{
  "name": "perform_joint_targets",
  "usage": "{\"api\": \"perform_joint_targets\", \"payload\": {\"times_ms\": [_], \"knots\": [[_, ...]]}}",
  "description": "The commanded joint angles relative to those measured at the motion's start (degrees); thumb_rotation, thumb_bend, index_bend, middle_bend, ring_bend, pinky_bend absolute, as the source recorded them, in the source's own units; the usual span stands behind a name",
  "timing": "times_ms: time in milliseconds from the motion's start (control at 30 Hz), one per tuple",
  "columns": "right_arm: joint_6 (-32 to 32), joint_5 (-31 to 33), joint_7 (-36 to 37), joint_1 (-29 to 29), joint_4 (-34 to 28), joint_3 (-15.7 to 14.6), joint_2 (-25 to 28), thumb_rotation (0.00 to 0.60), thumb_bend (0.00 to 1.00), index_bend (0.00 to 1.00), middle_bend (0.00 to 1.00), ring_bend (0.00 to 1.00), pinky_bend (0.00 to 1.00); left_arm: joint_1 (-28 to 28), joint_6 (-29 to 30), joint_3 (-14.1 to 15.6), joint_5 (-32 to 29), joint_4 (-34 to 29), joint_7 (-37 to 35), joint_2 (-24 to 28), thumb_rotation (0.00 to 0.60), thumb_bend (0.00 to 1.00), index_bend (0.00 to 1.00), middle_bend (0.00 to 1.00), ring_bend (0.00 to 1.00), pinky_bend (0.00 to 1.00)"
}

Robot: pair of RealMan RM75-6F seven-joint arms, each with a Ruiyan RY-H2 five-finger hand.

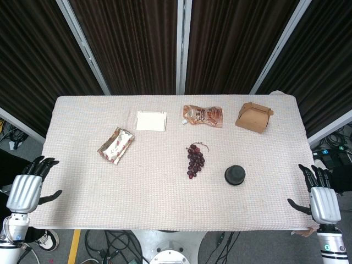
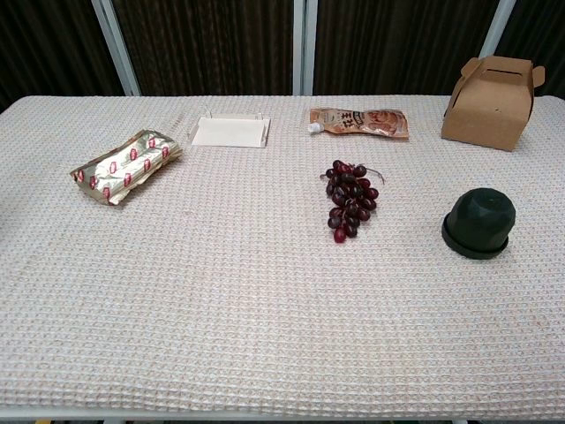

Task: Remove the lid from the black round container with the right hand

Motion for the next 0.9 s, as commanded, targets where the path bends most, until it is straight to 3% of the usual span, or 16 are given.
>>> {"api": "perform_joint_targets", "payload": {"times_ms": [33, 633, 900], "knots": [[0.00, 0.08, -0.21, -0.07, -0.24, -0.05, 0.12, 0.600, 0.01, 0.06, 0.14, 0.00, 0.00, 0.11, 0.14, 0.08, 0.08, 0.04, -0.12, 0.05, 0.600, 0.04, 0.24, 0.19, 0.12, 0.28], [-3.12, 1.17, -0.22, 1.16, -0.16, -0.03, -1.07, 0.600, 0.01, 0.06, 0.15, 0.00, 0.00, 0.15, 0.07, 0.22, 0.16, 0.01, -1.00, 0.84, 0.600, 0.04, 0.24, 0.19, 0.12, 0.28], [-10.85, 4.05, 3.02, 4.71, 1.44, 0.90, -3.80, 0.600, 0.01, 0.06, 0.15, 0.00, 0.00, 0.08, -0.08, 0.21, 0.09, 0.74, -1.31, 0.39, 0.600, 0.04, 0.24, 0.19, 0.12, 0.28]]}}
